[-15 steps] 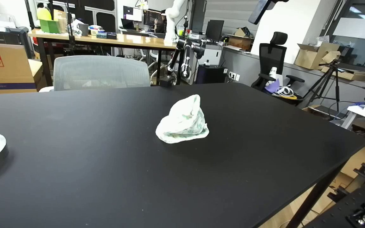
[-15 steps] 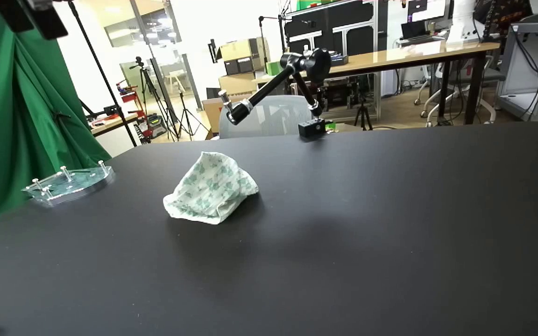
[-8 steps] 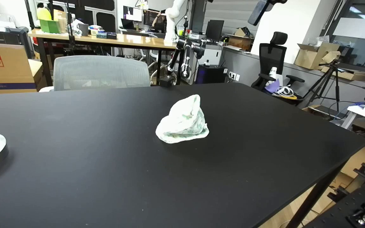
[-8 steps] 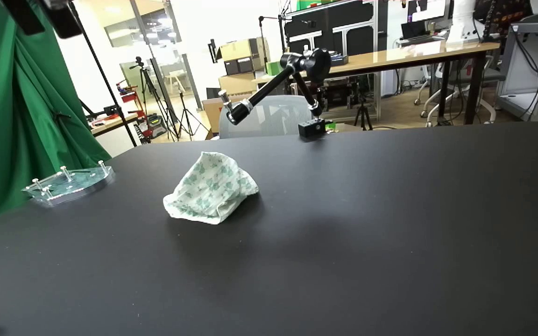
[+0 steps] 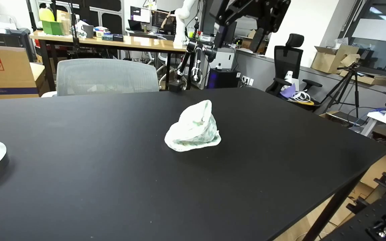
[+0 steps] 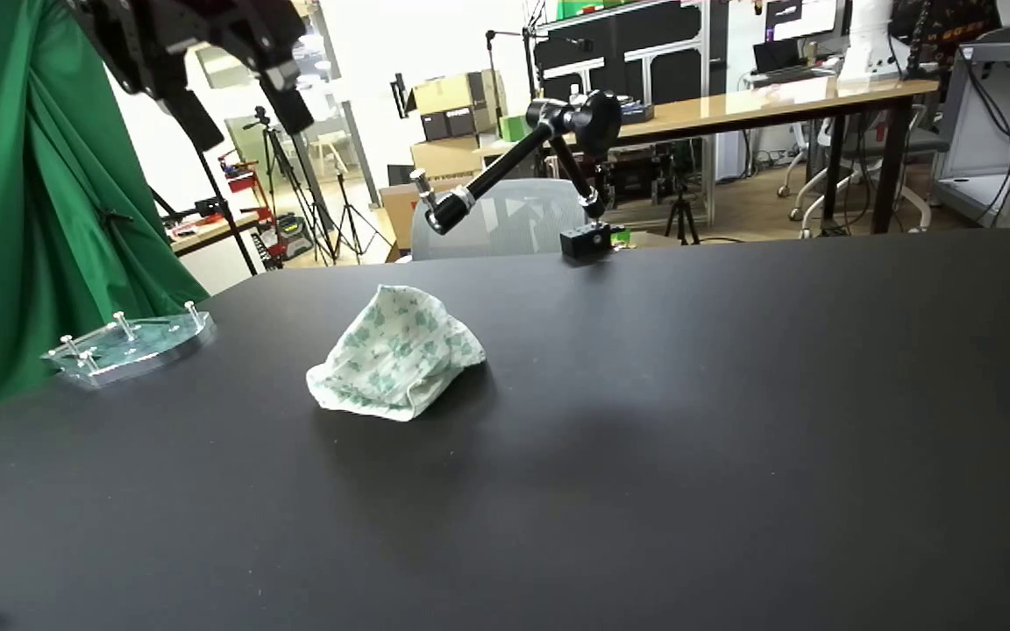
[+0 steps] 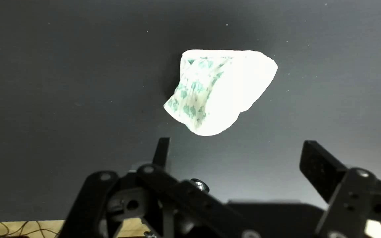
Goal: Hang the cloth on the stand
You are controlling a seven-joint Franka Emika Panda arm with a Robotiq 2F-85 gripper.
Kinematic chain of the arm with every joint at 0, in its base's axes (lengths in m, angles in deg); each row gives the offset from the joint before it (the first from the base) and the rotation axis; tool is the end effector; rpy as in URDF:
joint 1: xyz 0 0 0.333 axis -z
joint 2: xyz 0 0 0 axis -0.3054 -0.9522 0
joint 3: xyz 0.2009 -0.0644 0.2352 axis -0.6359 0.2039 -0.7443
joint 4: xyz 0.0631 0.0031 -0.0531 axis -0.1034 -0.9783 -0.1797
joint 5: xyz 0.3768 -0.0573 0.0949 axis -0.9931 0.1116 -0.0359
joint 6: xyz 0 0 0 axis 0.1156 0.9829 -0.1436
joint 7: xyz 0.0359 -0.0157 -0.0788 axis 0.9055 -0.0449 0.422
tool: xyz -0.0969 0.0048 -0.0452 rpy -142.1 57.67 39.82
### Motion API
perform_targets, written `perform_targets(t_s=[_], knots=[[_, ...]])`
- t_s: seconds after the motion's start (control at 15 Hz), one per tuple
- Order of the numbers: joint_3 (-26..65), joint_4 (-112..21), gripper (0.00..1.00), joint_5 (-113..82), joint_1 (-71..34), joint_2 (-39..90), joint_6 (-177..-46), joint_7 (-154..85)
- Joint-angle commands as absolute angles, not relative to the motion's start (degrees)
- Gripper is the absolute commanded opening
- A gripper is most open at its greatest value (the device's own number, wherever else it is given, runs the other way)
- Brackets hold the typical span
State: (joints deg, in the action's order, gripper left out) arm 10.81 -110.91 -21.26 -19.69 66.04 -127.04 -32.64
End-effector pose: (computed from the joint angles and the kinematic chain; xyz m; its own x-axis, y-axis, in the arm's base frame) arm 0.3924 0.0435 0.3701 0.9592 0.0352 0.2807 0.0396 -0.9992 -0.0101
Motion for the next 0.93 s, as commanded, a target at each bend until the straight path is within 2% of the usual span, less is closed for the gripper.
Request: perform_targets(t_s=[0.0,0.87], knots=[[13.02,-105.65,1.00,-20.60,-20.85,55.45,-130.22,-27.55],[13.12,-93.66,1.00,-20.28,-20.01,33.66,-129.61,-21.61]])
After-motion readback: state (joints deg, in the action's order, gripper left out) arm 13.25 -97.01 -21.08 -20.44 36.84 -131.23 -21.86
